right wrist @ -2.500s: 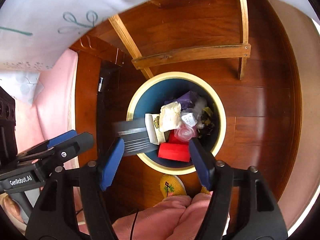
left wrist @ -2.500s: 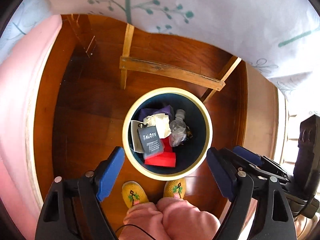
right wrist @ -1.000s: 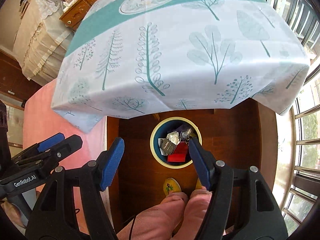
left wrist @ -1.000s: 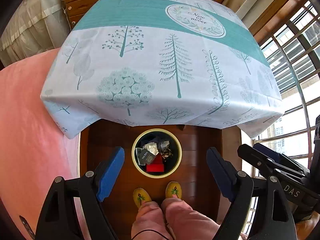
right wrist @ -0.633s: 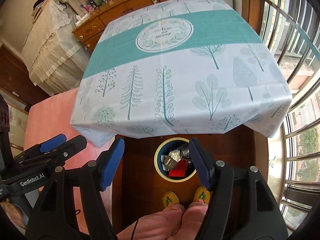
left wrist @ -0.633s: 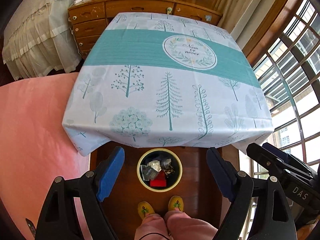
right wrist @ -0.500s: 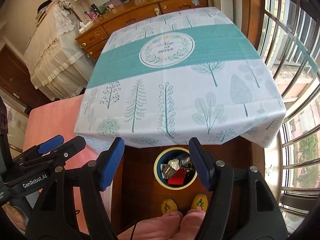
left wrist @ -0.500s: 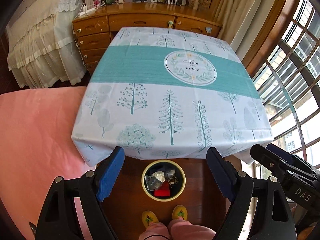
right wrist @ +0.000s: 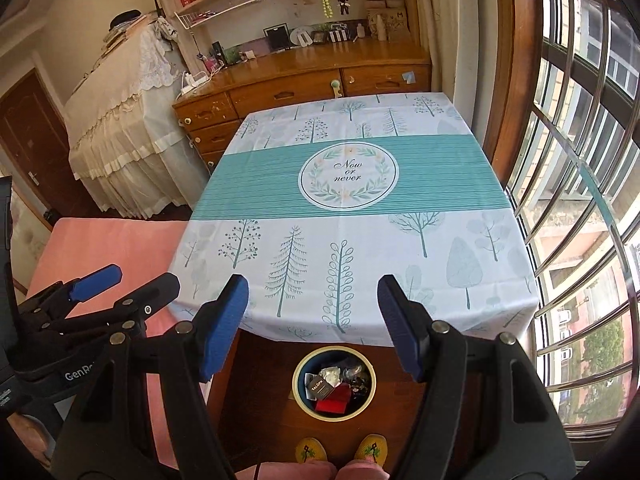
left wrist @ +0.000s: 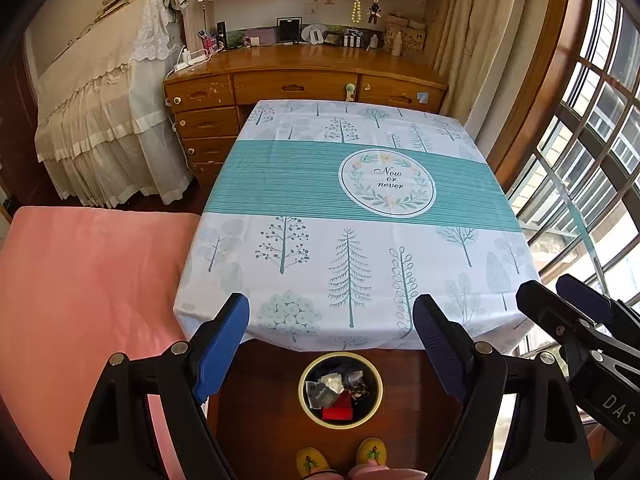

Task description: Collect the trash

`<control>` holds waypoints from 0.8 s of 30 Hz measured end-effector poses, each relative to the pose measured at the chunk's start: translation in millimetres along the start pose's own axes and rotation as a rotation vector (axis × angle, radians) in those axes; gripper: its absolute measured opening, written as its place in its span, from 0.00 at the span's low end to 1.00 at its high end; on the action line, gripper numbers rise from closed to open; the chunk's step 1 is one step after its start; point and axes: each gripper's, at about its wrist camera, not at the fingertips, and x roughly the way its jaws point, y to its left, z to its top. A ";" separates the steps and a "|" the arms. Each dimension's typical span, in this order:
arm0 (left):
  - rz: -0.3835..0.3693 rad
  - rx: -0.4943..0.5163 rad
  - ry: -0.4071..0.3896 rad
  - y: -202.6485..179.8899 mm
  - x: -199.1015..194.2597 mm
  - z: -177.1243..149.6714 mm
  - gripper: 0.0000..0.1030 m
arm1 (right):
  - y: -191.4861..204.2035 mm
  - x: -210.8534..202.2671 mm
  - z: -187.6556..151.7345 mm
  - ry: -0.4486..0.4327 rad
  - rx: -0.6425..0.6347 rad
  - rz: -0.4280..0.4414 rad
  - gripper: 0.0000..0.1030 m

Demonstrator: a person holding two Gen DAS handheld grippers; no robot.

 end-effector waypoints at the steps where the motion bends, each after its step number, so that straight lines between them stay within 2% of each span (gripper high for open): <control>1: 0.001 -0.003 -0.001 0.1 -0.7 -0.3 0.83 | 1.2 -1.1 0.1 0.001 -0.004 -0.001 0.63; 24: 0.022 0.005 -0.028 -5.6 -12.9 -13.6 0.83 | 9.7 -8.6 -7.7 -0.011 -0.036 0.000 0.63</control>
